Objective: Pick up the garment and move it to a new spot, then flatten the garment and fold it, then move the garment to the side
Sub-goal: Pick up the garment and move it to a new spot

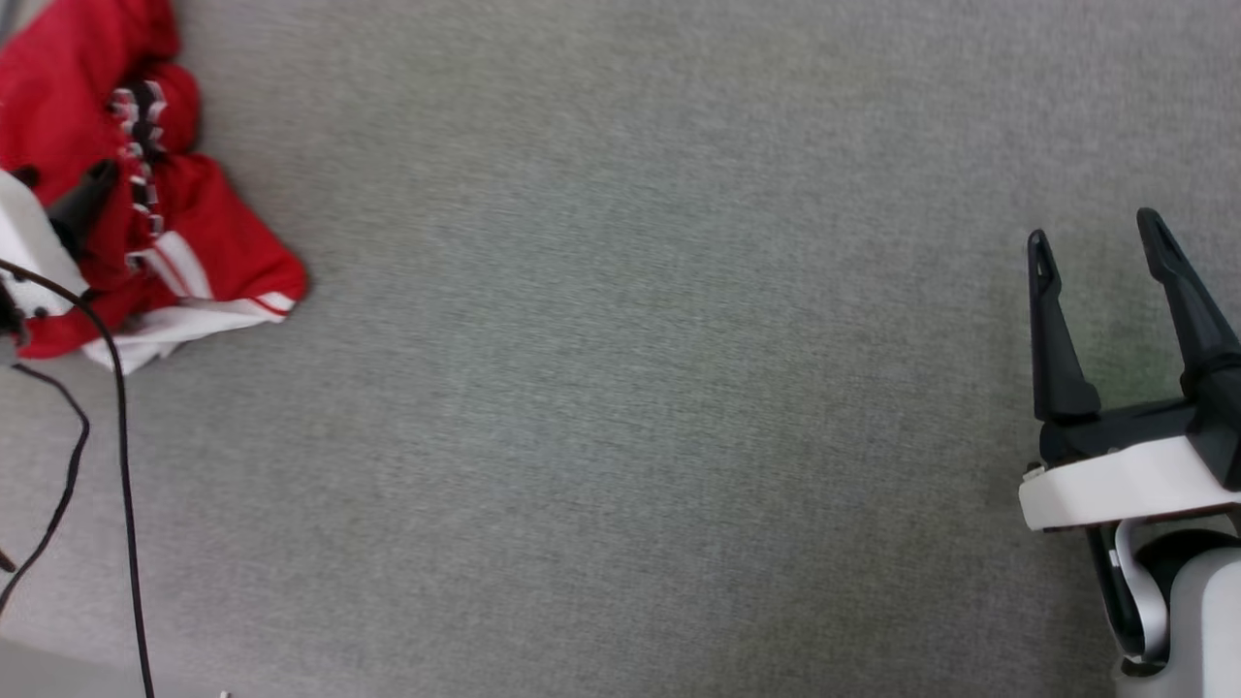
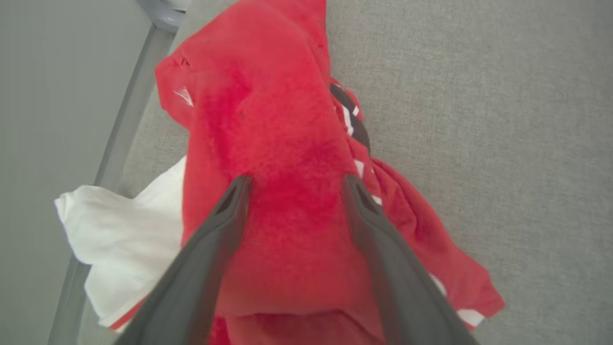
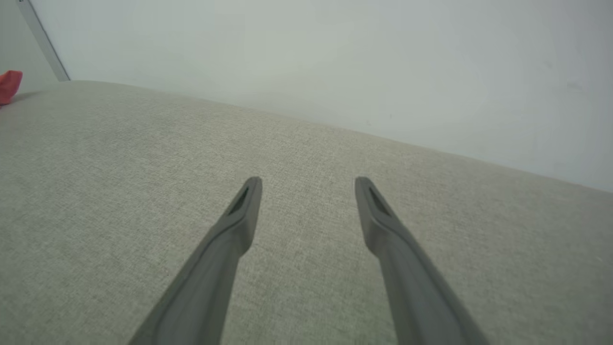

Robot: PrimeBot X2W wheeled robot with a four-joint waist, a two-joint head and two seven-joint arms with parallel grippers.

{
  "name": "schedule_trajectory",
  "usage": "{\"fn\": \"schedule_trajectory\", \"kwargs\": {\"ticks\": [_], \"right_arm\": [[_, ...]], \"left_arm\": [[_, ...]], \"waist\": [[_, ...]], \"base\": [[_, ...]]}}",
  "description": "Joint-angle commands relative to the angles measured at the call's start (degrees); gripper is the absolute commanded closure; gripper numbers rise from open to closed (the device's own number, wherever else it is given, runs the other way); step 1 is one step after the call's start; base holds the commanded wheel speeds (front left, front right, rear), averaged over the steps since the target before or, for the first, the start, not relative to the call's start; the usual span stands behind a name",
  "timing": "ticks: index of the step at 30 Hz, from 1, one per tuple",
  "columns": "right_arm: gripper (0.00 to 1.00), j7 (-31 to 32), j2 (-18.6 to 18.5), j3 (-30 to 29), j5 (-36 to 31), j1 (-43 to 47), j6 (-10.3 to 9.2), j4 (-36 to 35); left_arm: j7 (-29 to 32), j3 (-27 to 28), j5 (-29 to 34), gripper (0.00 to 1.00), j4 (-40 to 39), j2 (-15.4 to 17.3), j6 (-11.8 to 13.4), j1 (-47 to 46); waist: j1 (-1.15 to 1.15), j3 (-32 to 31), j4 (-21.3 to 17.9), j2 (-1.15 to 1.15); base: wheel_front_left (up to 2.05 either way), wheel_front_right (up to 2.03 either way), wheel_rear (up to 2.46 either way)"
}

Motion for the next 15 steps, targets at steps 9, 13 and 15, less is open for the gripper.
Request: {"fn": "schedule_trajectory", "kwargs": {"ticks": [9,13,15], "right_arm": [[0.00,-0.83,0.04,-0.40,0.33,-1.97,-0.04,0.25],[0.00,-1.06,0.04,-0.64,0.38,-2.14,-0.04,0.52],[0.00,-1.33,0.04,-0.77,0.59,-1.98,-0.04,0.91]], "left_arm": [[4.14,-4.08,-7.02,0.53,9.57,-0.66,0.03,-0.97],[1.62,-5.59,-8.71,1.00,11.90,-1.11,0.03,-0.79],[-2.23,-6.13,-8.66,1.00,12.65,-0.69,0.02,-1.17]], "waist": [[-0.01,2.58,-2.83,0.00],[-0.01,1.51,-3.01,0.00],[-0.01,0.35,-2.97,0.00]], "base": [[0.00,0.00,0.00],[0.00,0.00,0.00],[0.00,0.00,0.00]]}}
